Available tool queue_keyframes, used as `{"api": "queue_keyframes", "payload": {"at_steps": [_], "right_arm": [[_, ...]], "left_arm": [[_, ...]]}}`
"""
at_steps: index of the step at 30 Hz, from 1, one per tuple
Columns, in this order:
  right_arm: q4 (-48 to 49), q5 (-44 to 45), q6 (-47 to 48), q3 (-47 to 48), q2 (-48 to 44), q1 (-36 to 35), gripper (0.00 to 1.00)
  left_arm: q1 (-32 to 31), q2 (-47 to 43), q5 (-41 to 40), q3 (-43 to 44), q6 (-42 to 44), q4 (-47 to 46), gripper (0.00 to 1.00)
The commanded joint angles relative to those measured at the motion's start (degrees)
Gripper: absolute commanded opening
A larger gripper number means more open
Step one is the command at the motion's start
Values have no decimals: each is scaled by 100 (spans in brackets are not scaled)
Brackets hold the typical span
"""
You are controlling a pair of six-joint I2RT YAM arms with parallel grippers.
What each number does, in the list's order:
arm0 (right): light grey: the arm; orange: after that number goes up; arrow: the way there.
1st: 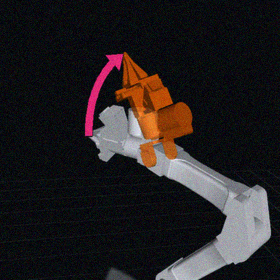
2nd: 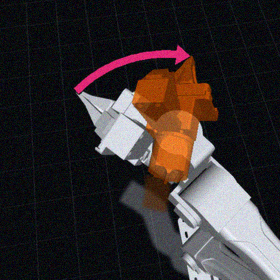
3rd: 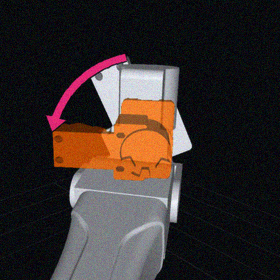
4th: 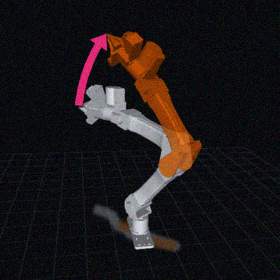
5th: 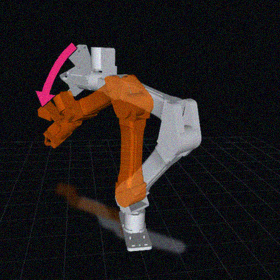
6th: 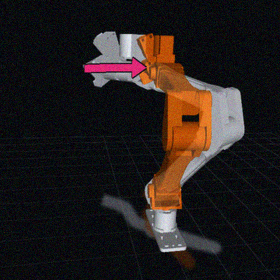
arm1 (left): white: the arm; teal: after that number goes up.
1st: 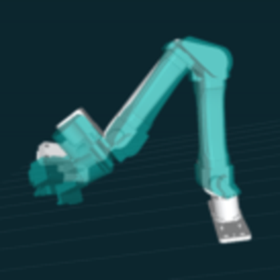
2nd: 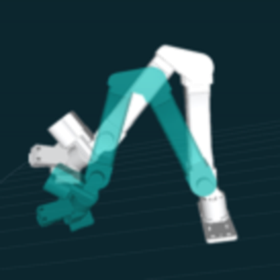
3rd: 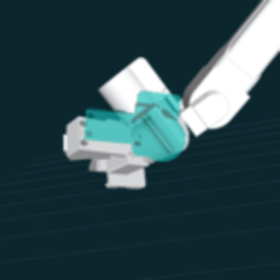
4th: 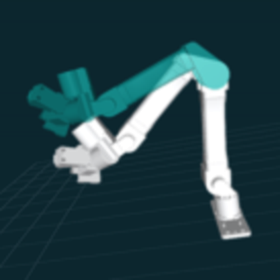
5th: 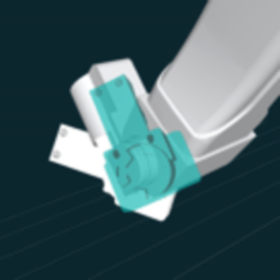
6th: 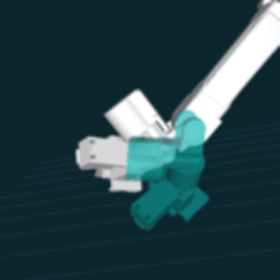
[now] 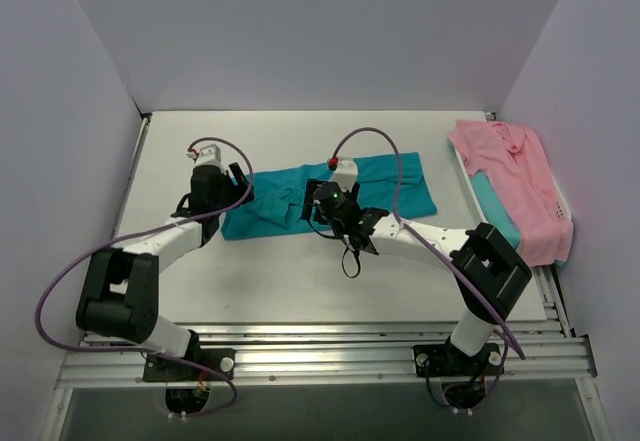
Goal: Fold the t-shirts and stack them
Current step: Fold the other side of the tshirt into a rectangle, then rotate the tshirt 70 degrees
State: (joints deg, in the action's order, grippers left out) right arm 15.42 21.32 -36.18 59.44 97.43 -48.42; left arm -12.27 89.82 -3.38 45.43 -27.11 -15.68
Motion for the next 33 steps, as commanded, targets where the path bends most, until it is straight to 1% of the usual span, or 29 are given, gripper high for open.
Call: {"api": "queue_keyframes", "payload": {"at_steps": [1,2,4,5,6,7,10,14,20,24,25,26,28,29,30,32,33], "right_arm": [[-171,671,-73,-90,-356,17,68],[-171,672,-73,-90,-400,17,68],[-145,645,-73,-108,-417,17,68],[-127,636,-82,-125,-435,17,68],[-101,619,-82,-152,-453,9,68],[-57,593,-90,-169,-461,8,68],[-30,549,-82,-205,-505,17,68],[-83,610,-29,-257,-584,35,68],[-92,619,-38,-503,-900,237,69],[-57,531,-29,-618,-1103,386,69],[-57,522,-29,-635,-1173,421,69],[-48,522,-29,-679,-1208,439,69],[-22,496,-29,-723,-1270,483,69],[-4,478,-29,-749,-1331,544,69],[22,452,-29,-793,-1349,579,69],[75,347,-47,-846,-1384,693,69],[119,320,-55,-881,-1384,729,69]], "left_arm": [[-379,-938,-461,-87,-636,591,78],[-538,-1236,-654,-87,-672,984,79],[-863,-1423,-1293,27,-838,1425,83],[-1012,-1441,-1358,88,-883,1576,84],[-1040,-1398,-1367,141,-944,2003,85],[-1040,-1336,-1446,246,-1006,2112,86],[-1058,-854,-1534,317,-1103,2183,86],[-1058,-301,-1560,457,-1243,2052,87],[-1049,439,-1596,730,-1516,1938,87],[-979,922,-1579,976,-1569,1876,83],[-953,1097,-1552,1020,-1569,1841,80],[-926,1186,-1508,1055,-1560,1754,68],[-830,1344,-1386,1161,-1560,1709,50],[-786,1493,-1350,1205,-1560,1665,43],[-751,1555,-1306,1240,-1551,1665,32],[-636,1731,-1210,1380,-1534,1665,19],[-593,1775,-1183,1442,-1490,1665,9]]}}
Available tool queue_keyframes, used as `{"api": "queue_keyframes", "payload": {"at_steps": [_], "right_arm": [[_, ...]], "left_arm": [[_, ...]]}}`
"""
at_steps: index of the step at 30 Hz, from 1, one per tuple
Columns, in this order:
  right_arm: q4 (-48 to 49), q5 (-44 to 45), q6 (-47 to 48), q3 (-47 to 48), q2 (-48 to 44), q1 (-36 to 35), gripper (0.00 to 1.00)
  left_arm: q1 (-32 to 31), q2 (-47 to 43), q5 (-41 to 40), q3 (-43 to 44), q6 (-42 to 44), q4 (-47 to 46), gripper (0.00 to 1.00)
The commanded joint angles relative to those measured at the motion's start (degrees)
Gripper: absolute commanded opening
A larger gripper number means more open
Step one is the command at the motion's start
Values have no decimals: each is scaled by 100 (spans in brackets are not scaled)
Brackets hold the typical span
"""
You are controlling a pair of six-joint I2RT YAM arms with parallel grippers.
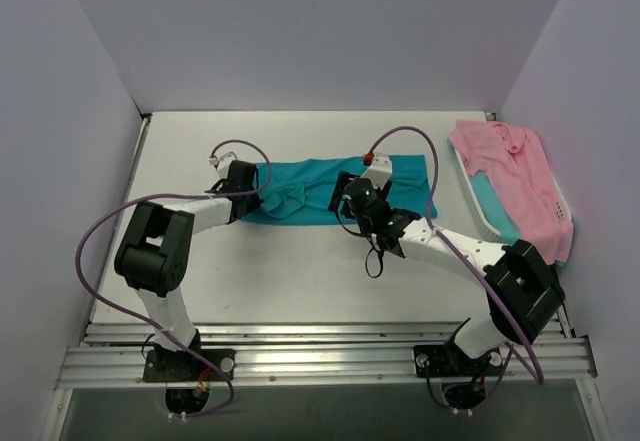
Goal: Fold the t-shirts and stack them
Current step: Rotate the tshirt 70 degrees
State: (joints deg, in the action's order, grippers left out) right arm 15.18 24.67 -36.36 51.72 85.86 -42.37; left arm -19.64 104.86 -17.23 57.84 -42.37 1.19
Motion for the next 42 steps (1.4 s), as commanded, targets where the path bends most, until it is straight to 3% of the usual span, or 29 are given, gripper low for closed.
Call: {"api": "queue_keyframes", "payload": {"at_steps": [1,3,6,10,13,15,17,18,19,20,21,23,25,27,28,31,36,38,42], "right_arm": [[161,-75,-38,-119,-228,150,69],[196,-102,-38,-127,-202,246,69],[257,-137,-47,-128,-167,326,69],[371,-199,-73,-145,-70,387,69],[442,-313,-108,-110,70,414,69],[486,-401,-126,-66,141,405,68],[504,-462,-126,-49,211,387,68],[495,-445,-126,-48,220,361,68],[486,-410,-117,-40,220,317,68],[477,-401,-108,-57,211,300,68],[477,-375,-108,-66,168,282,68],[460,-340,-91,-101,124,238,68],[459,-270,-73,-136,36,203,68],[486,-252,-82,-189,-17,194,68],[495,-260,-82,-206,-26,194,68],[504,-261,-99,-233,-78,150,68],[381,46,-134,-224,-394,-34,68],[136,257,-187,-172,-517,-96,68],[-374,924,-476,-75,-1000,-306,68]], "left_arm": [[232,359,255,349,71,-22,8],[329,473,299,578,184,4,3],[583,737,440,1148,447,144,2],[900,1631,641,2474,765,705,2],[1032,2578,818,4020,1046,1136,2],[1085,3213,1097,5661,1195,1487,2],[1129,4346,1432,7101,1179,2417,4],[1190,5133,1834,8754,1100,2821,7],[1217,5454,2125,9466,1056,3104,14],[1243,5736,2397,9995,1003,2993,48],[1313,5974,2983,10436,837,2461,91],[1401,5854,3383,10187,408,1818,94],[1489,5153,3569,9039,256,807,94],[1507,4085,3421,8081,325,-34,94],[1507,3712,3220,7101,378,-458,94],[1507,2183,2597,5364,536,-1357,94],[1288,14,1760,3561,695,-1184,94],[1112,-455,1356,2703,669,-1008,94],[245,-1536,487,1180,274,-1033,94]]}}
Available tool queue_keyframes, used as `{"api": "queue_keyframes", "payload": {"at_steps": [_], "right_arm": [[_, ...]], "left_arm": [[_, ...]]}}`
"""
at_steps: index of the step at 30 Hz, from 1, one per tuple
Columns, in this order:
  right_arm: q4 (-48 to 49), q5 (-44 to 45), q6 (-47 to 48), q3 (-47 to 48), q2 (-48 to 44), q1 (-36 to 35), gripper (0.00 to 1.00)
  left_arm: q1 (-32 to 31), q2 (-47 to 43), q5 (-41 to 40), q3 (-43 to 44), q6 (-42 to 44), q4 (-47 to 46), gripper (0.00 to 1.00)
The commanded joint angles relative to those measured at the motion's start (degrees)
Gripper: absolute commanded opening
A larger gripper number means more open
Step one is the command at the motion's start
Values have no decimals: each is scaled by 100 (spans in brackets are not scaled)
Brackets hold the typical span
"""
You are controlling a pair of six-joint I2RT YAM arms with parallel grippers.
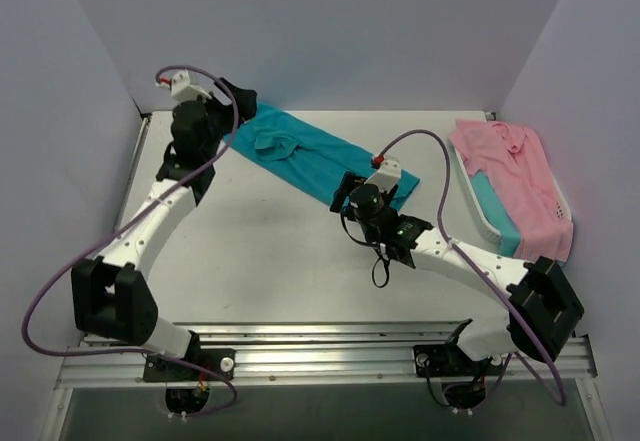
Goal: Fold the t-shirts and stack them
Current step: Rotate the tshirt 70 degrees
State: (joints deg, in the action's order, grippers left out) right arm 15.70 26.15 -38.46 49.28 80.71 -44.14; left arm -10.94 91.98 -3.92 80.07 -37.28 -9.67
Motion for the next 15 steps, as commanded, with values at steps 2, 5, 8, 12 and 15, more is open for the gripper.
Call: {"api": "queue_keyframes", "payload": {"at_steps": [2,5,8,12,15], "right_arm": [[-699,952,-390,161,-695,-174,68],[-1051,1313,-653,65,-1283,-288,68],[-1543,1769,-979,12,-1731,-428,68],[-2369,2376,-1365,3,-2260,-648,69],[-3097,2710,-1664,73,-2603,-754,69]], "left_arm": [[-1005,-444,-1118,-1606,-785,0,94],[-1787,-393,-1532,-2617,-1760,-289,94],[-2525,37,-1848,-3050,-2449,-632,94],[-3229,609,-2060,-2892,-2916,-974,94],[-3564,1127,-1946,-2516,-3276,-1212,94]]}}
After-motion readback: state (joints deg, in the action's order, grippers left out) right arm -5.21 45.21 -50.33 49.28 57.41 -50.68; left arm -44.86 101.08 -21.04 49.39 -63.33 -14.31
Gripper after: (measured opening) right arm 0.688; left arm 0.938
